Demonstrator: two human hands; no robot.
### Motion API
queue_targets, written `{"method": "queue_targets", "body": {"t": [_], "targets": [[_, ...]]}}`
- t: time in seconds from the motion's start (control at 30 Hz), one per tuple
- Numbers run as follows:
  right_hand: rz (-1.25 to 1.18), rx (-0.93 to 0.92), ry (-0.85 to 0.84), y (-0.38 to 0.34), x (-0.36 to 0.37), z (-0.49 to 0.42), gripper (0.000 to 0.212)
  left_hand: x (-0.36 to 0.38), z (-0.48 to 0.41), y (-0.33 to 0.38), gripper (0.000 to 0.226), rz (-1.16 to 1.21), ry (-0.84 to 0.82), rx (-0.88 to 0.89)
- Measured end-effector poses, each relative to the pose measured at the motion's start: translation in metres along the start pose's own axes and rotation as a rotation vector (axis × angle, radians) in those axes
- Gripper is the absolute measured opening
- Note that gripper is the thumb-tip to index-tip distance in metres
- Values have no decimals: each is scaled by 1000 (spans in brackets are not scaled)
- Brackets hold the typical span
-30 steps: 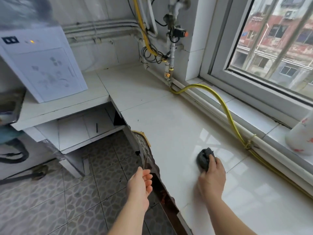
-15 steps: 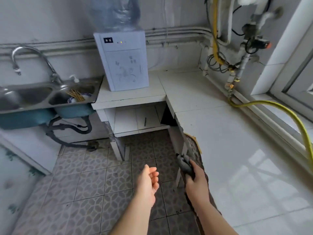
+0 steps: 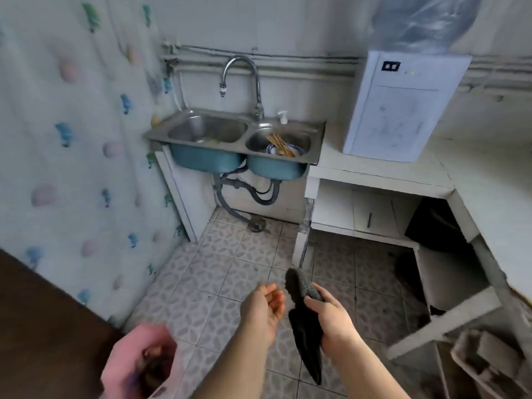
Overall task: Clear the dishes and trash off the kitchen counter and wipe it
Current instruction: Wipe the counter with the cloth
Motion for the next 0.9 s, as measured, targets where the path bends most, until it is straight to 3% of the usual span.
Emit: {"method": "queue_targets", "body": {"t": [0.2, 0.4, 0.53, 0.63, 0.73, 0.9], "targets": [[155, 117, -184, 40, 139, -32, 28, -117, -44, 84, 26, 122, 221, 70], [330, 206, -251, 70, 216, -43, 30, -222, -60, 141, 23, 214, 458, 117], [396, 244, -311, 73, 244, -47, 30, -258, -68, 164, 49, 286, 509, 122], [421, 252, -353, 73, 262, -53, 28, -265, -66, 186, 47, 280, 557, 98], [434, 262, -352, 74, 273, -63, 28, -272, -71, 202, 74, 243, 583, 93], [419, 269, -329, 72, 279, -79, 30, -286, -96, 198, 73, 247, 550, 80]]}}
Point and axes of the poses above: each hand's wrist, its own z-axis away from the middle knuckle, its own x-axis out of the palm, y = z × x, the point moved 4 cm from there along -z, towards the middle knuckle, and after that the axes turned 10 degrees about x, right-handed, at the moved point
